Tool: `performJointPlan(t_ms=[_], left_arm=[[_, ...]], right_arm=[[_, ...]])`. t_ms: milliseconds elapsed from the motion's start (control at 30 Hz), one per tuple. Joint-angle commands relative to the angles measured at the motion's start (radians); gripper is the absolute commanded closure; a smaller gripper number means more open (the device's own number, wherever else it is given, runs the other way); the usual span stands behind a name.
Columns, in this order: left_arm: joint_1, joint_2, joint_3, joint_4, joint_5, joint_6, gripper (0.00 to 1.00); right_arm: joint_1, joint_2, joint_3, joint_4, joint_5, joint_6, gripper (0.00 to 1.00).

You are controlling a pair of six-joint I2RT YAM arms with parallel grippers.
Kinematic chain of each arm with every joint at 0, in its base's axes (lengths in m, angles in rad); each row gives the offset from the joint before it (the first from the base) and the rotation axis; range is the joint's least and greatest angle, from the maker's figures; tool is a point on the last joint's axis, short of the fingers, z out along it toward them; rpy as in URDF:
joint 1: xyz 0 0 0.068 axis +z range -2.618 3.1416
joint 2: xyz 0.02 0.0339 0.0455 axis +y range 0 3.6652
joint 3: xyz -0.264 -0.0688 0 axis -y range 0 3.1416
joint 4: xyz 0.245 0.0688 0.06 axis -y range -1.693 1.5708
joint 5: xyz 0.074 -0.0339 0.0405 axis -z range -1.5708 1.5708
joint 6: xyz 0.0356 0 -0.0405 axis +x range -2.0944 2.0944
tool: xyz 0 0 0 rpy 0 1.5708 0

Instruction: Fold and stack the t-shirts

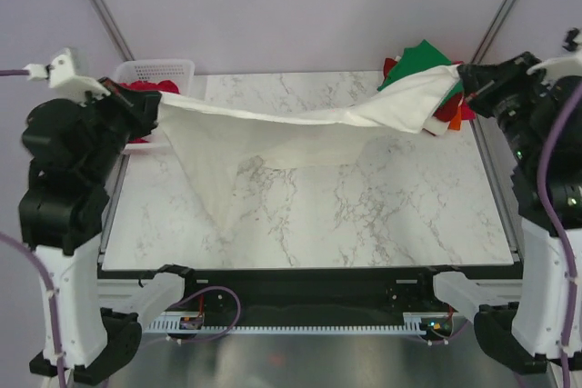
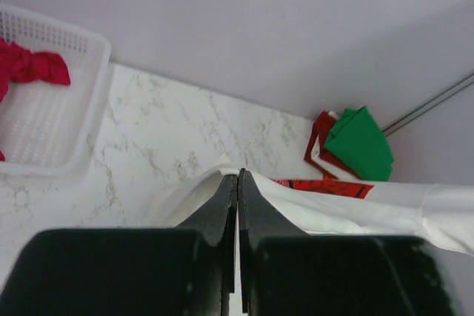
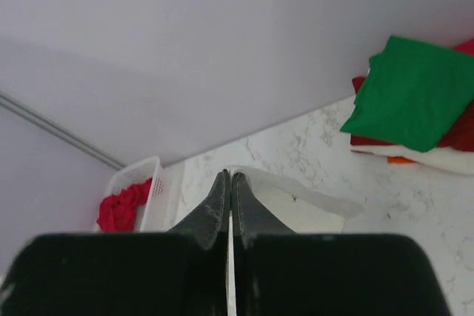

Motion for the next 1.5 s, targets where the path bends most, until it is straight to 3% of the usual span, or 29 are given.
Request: performJointPlan(t_ms=[0,133,300,500,767,900,967,1067,1167,1200,1233,1267,1300,1333,1367,1400,1467], left_arm=[[0.002,-0.090,0.149,-0.063,0.026,0.057,0.98],[0.001,-0.169,0.302,-0.065,0.098,0.080,0.98],[0.001,-0.211,0.459,-0.060,0.142,0.114,0.98],[0.001,-0.199,0.546,-0.057,0.181,0.115,0.98],[0.001,-0.090,0.408,-0.056,0.048,0.164,0.98],[0.002,0.054,0.262,-0.048,0.034,0.145,0.98],[0.001,0.134,0.186,-0.027,-0.049,0.131,0.98],[0.028,0.290,0.045,0.051,-0.095,0.140,0.98],[0.072,0.489,0.061,0.059,-0.108,0.145,0.98],[0.091,0.619,0.106,0.058,-0.092,0.129,0.98],[0.140,0.696,0.141,0.041,-0.048,0.105,0.98],[0.157,0.761,0.178,0.021,0.001,0.073,0.93],[0.206,0.892,0.278,-0.003,0.053,0.024,0.61],[0.223,0.946,0.346,-0.087,0.072,0.010,0.52],[0.227,0.993,0.415,-0.127,0.073,0.003,0.49],[0.226,1.045,0.513,-0.160,0.051,0.003,0.42],[0.218,1.035,0.534,-0.166,0.053,0.002,0.31]], right_arm=[[-0.005,-0.108,0.131,-0.085,0.209,-0.017,1.00],[-0.002,-0.252,0.230,-0.093,0.398,-0.075,1.00],[0.022,-0.320,0.420,-0.097,0.630,-0.180,1.00],[0.094,-0.262,0.529,-0.074,0.656,-0.250,1.00],[0.104,-0.016,0.505,-0.050,0.548,-0.273,1.00],[0.104,0.116,0.310,0.019,0.482,-0.218,1.00],[0.102,0.162,0.218,0.094,0.469,-0.186,1.00],[0.104,0.326,0.107,0.171,0.437,-0.160,1.00],[0.104,0.606,0.190,0.163,0.394,-0.126,1.00],[0.105,0.777,0.313,0.156,0.374,-0.123,1.00],[0.105,0.876,0.536,0.112,0.333,-0.126,0.87],[0.107,0.982,0.685,0.075,0.302,-0.132,0.87],[0.107,1.195,0.848,0.036,0.258,-0.154,0.30],[0.105,1.279,0.991,-0.011,0.238,-0.157,0.07],[0.107,1.320,1.070,0.004,0.213,-0.164,0.02],[0.107,1.281,0.992,0.046,0.202,-0.178,0.02],[0.107,1.149,0.722,0.293,0.201,-0.188,0.02]])
